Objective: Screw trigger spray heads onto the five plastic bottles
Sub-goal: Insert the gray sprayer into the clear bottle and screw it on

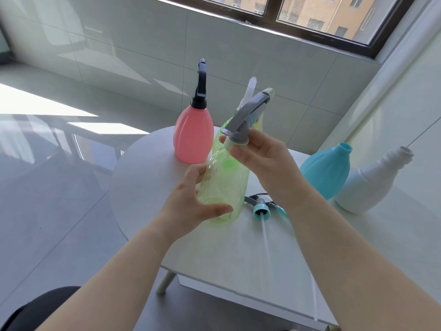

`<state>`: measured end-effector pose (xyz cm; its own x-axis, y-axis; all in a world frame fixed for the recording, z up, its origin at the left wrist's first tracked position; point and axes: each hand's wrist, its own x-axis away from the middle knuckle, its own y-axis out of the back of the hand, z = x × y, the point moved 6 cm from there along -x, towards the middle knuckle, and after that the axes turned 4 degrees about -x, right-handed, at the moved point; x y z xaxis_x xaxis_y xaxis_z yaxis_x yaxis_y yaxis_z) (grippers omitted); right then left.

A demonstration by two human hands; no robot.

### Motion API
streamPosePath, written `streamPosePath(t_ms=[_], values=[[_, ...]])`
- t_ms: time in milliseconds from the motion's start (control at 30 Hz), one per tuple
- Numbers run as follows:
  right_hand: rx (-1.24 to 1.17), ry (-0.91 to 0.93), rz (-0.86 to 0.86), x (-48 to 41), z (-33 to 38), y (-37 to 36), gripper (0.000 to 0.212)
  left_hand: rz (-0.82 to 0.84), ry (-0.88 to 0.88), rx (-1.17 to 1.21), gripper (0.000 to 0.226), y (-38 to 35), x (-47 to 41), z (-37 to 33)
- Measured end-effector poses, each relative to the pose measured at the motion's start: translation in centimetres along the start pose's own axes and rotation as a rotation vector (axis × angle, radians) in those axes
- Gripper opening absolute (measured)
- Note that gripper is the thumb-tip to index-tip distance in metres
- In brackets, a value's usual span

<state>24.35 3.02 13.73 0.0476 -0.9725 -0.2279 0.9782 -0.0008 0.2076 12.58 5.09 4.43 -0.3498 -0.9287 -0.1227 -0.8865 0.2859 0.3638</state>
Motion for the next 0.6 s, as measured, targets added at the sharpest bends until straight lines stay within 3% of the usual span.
streamPosePath(t_ms=[200, 400, 600], values=[[0.009, 0.062, -0.235, 1.0, -0.5, 0.0, 0.02, -0.046, -0.004, -0.04, 0.08, -0.2, 0.2, -0.1], [0.006, -0.081, 0.092, -0.1, 0.2, 0.3, 0.018, 0.054, -0.012, -0.032, 0.084, -0.3, 0.1, -0.3], [0.017, -0.016, -0.178, 0.8, -0.4, 0.2, 0.013, -0.003, -0.037, -0.044, 0.082, -0.3, 0.0, -0.6]])
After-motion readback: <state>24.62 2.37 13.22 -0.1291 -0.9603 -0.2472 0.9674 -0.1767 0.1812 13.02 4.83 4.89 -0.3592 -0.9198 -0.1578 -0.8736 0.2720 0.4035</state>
